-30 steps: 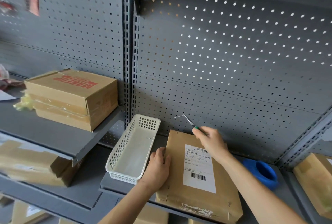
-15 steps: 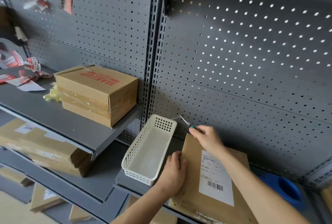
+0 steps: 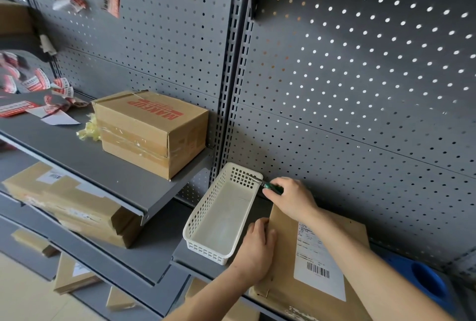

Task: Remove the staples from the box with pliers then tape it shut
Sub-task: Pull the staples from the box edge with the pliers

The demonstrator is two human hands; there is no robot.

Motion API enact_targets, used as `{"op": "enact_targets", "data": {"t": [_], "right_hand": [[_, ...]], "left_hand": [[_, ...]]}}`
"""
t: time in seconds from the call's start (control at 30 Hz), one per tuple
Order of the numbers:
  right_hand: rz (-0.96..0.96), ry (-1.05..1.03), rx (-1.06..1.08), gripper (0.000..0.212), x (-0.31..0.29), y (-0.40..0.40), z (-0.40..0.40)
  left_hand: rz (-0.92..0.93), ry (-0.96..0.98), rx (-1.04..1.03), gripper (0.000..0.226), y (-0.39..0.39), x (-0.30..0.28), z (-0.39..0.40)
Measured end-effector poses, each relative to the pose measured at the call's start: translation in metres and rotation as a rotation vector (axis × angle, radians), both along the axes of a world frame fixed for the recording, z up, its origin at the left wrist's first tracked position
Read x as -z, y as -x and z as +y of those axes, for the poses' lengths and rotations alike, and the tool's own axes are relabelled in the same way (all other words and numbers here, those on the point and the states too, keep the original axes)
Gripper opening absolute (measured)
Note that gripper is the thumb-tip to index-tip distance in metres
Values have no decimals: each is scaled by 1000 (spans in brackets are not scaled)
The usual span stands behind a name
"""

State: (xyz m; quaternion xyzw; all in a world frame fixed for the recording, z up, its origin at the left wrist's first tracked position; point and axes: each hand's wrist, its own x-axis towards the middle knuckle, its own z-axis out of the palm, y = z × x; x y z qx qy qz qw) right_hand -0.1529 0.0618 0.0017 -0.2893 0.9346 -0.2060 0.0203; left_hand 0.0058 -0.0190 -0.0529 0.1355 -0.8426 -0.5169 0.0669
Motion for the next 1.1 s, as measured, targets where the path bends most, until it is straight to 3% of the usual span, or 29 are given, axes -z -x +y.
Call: {"op": "enact_targets", "data": {"t": [0.73, 1.1], "right_hand": [[9, 58, 40, 37, -2, -8, 10], [26, 102, 101, 41, -8, -18, 44]], "left_hand": [[-58, -33, 19, 46, 2, 0, 1], [-102, -186, -24, 44, 5, 7, 1]]}}
